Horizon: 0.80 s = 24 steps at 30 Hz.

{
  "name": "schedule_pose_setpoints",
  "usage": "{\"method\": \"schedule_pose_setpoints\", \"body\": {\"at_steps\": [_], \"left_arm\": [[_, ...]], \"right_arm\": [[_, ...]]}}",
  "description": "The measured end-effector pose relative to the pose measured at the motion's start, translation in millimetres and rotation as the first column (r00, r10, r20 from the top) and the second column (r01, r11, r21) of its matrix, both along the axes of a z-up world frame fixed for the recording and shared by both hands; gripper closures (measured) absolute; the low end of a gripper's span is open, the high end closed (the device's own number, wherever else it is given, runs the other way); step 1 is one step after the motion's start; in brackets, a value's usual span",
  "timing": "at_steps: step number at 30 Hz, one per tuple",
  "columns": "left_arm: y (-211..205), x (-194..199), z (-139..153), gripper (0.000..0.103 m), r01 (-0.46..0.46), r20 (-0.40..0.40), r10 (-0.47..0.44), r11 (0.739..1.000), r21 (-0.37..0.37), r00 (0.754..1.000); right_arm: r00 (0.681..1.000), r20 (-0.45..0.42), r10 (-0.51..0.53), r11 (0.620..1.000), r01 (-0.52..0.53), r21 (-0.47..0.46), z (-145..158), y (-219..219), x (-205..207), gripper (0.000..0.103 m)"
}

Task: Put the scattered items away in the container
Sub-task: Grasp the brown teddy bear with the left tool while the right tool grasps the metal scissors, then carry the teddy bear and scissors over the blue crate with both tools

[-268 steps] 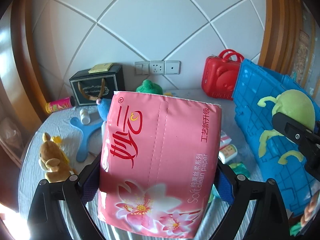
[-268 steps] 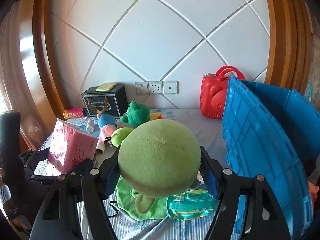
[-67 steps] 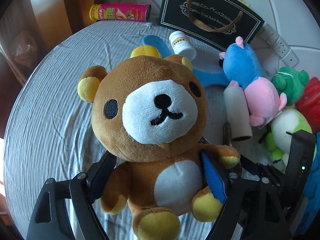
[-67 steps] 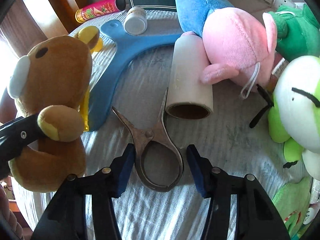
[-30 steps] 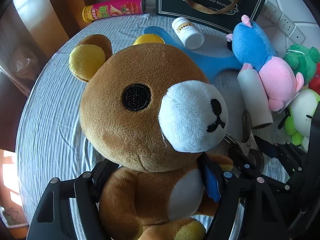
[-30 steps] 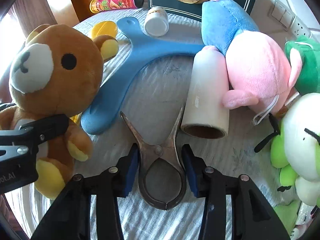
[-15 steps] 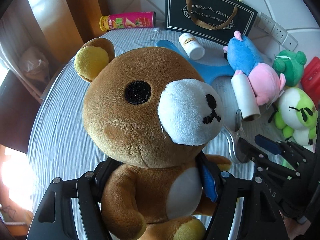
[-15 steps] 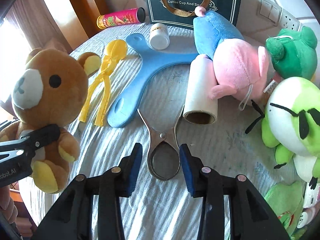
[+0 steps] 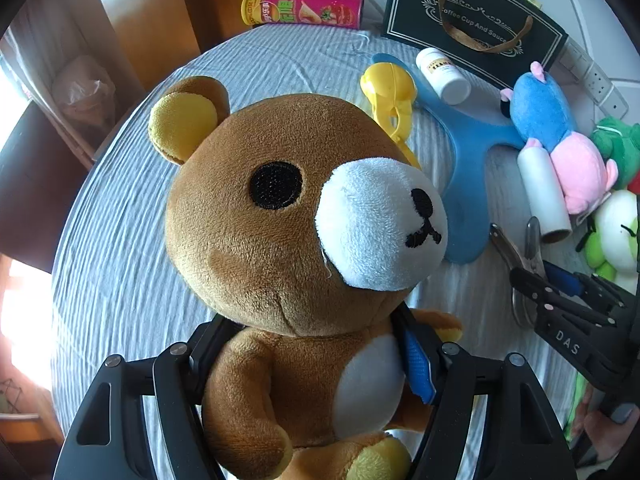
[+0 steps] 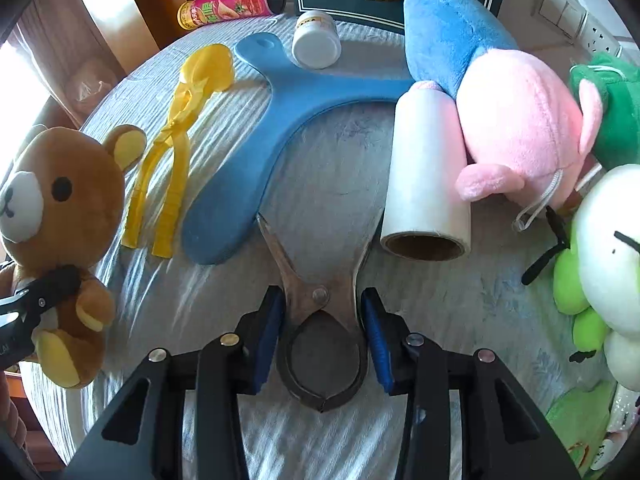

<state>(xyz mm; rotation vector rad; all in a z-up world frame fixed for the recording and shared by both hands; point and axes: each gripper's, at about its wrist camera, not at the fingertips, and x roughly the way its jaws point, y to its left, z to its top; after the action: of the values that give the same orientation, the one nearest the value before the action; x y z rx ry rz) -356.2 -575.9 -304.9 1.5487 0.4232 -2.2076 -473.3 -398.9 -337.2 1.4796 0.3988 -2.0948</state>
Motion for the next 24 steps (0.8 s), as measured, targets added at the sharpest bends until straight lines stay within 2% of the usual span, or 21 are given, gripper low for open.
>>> {"method": "schedule_pose_setpoints", "body": {"at_steps": [7, 11, 24], "left_arm": [[2, -3, -5, 0.029, 0.008, -0.009, -0.008, 1.0, -0.002, 1.0], [3, 4, 7, 0.03, 0.009, -0.033, -0.009, 1.0, 0.006, 0.999], [50, 42, 84, 0.03, 0.069, -0.18, -0.08, 0.995, -0.067, 0.98]], "right_arm": [[0.999, -0.033, -0.011, 1.0, 0.011, 0.022, -1, -6, -1, 0.065], [0.998, -0.055, 0.001, 1.0, 0.0, 0.007, 8, -7, 11, 0.066], [0.972, -0.232, -0.027, 0.992, -0.002, -0.123, 115, 34, 73, 0.066]]}}
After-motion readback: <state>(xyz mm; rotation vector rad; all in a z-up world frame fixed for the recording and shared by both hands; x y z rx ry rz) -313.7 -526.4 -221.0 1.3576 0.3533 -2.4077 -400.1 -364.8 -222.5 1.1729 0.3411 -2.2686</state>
